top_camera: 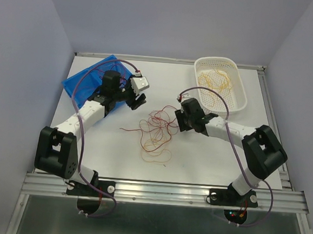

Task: Untangle the cables
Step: Untie the cable.

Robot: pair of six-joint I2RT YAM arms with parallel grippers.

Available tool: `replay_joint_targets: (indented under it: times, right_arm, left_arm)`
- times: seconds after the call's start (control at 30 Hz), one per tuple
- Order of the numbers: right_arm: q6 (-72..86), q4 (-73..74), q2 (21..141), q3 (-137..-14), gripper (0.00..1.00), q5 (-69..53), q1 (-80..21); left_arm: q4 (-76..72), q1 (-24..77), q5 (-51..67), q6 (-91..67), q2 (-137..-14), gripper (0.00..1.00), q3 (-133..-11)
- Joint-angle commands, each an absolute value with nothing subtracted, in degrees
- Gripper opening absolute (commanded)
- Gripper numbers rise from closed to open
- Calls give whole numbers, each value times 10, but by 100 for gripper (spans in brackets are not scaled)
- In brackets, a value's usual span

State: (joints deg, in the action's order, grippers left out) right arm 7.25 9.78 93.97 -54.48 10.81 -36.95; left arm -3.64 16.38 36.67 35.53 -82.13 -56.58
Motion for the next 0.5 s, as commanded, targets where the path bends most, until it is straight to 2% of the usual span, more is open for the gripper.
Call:
replay_joint_targets:
  times: [0.0, 0.07, 0.1, 0.17, 0.2, 0.3, 0.47]
  right_arm:
    - [64, 98, 961, -563, 38, 102, -374]
    - [64, 104, 964, -563, 28, 81, -374]
    - [63, 110, 963, -563, 18, 70, -374]
    - [62, 119, 961, -568, 9, 48, -377]
    - [59, 121, 952, -570, 1, 40, -380]
    - [53, 120, 919, -576, 1, 4, -386]
    - [44, 90, 774, -584, 0, -111, -394]
  left_arm:
    - [-59, 162, 369, 357, -794, 73, -555]
    - [-59, 161, 370, 355, -795, 73, -555]
    - [-59, 162, 370, 354, -796, 73, -555]
    - [-59, 161, 372, 355, -796, 73, -555]
    - [-58, 162, 373, 354, -797, 73, -556]
    - [-57, 162, 381, 359, -790, 73, -553]
    - [-57, 161, 429, 380, -765, 73, -536]
